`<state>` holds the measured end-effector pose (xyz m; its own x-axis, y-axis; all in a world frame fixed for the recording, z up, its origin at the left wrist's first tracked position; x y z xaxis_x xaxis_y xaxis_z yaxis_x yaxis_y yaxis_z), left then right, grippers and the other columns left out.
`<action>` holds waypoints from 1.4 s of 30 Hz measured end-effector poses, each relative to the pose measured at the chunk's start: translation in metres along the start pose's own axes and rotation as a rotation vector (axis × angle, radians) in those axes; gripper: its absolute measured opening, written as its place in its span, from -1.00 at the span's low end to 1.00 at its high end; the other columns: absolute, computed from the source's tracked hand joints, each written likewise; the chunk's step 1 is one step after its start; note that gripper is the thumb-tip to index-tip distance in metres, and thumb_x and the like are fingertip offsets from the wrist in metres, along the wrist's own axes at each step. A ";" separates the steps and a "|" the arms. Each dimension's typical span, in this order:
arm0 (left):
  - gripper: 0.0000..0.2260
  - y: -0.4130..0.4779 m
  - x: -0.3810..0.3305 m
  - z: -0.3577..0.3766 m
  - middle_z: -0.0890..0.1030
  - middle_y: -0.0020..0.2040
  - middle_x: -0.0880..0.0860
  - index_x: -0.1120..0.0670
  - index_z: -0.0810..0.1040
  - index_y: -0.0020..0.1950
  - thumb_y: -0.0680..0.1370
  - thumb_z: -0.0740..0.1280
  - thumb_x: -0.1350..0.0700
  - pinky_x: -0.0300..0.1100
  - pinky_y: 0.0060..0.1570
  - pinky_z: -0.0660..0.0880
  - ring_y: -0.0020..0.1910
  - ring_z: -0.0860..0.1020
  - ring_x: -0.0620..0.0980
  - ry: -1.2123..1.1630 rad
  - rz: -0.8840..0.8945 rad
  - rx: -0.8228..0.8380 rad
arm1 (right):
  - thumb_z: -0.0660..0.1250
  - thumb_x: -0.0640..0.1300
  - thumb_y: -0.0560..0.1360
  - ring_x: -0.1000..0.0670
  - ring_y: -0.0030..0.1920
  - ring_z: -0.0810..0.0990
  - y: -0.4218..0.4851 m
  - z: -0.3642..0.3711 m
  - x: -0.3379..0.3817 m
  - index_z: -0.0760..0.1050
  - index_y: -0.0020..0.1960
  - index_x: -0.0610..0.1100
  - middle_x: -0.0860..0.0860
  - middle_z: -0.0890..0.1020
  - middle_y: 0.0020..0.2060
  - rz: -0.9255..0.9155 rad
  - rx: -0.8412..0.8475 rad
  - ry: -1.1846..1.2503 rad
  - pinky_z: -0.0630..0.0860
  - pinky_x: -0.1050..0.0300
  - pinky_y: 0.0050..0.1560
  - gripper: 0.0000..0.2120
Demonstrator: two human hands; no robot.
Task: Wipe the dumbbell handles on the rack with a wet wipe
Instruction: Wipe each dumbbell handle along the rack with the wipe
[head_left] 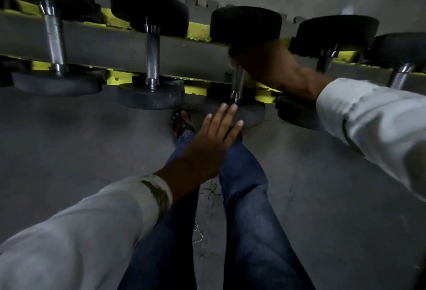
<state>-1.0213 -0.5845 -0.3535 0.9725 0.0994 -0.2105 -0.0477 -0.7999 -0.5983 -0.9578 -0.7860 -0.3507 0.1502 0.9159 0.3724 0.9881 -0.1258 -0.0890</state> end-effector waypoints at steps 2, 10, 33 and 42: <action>-0.15 0.000 0.000 -0.001 -0.41 0.55 0.41 0.22 -0.37 0.62 0.68 0.22 -0.04 0.29 0.57 -0.02 0.58 -0.28 0.43 -0.021 -0.003 0.057 | 0.18 -0.19 0.62 -0.26 -0.12 0.67 0.006 0.012 0.008 0.56 0.07 -0.19 -0.17 0.65 0.01 0.006 0.072 -0.168 0.61 -0.07 -0.25 -0.81; -0.24 0.000 -0.001 -0.004 -0.33 0.57 0.41 0.22 -0.29 0.65 0.68 0.16 0.02 0.31 0.55 0.06 0.60 -0.20 0.43 -0.002 -0.026 -0.025 | 0.23 0.05 0.62 -0.21 0.19 0.60 0.005 0.052 0.043 0.59 0.17 -0.14 -0.15 0.62 0.17 -0.004 0.878 -0.270 0.47 0.03 -0.03 -0.69; 0.07 0.003 -0.006 0.010 -0.39 0.55 0.44 0.24 -0.38 0.61 0.56 0.34 -0.24 0.31 0.54 0.07 0.59 -0.22 0.46 0.099 -0.068 0.057 | 0.20 -0.01 0.65 -0.22 0.15 0.63 -0.002 0.068 0.056 0.61 0.18 -0.12 -0.16 0.63 0.17 -0.121 0.869 -0.229 0.52 0.00 -0.06 -0.71; 0.05 0.002 -0.008 0.005 -0.41 0.53 0.44 0.22 -0.37 0.62 0.55 0.35 -0.19 0.31 0.55 0.03 0.59 -0.24 0.45 0.113 -0.061 0.043 | 0.28 0.03 0.59 -0.23 0.08 0.63 -0.004 0.049 0.054 0.62 -0.04 -0.11 -0.17 0.65 0.05 -0.104 0.683 -0.076 0.43 0.05 -0.16 -0.76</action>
<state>-1.0306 -0.5839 -0.3566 0.9932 0.0778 -0.0862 0.0046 -0.7681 -0.6403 -0.9552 -0.7177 -0.3753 0.0282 0.9373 0.3475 0.7507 0.2097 -0.6265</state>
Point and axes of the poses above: each hand's wrist, its own y-axis towards the middle knuckle, its own z-axis out of the palm, x = y × z, the point moved 8 cm from there along y, towards the middle knuckle
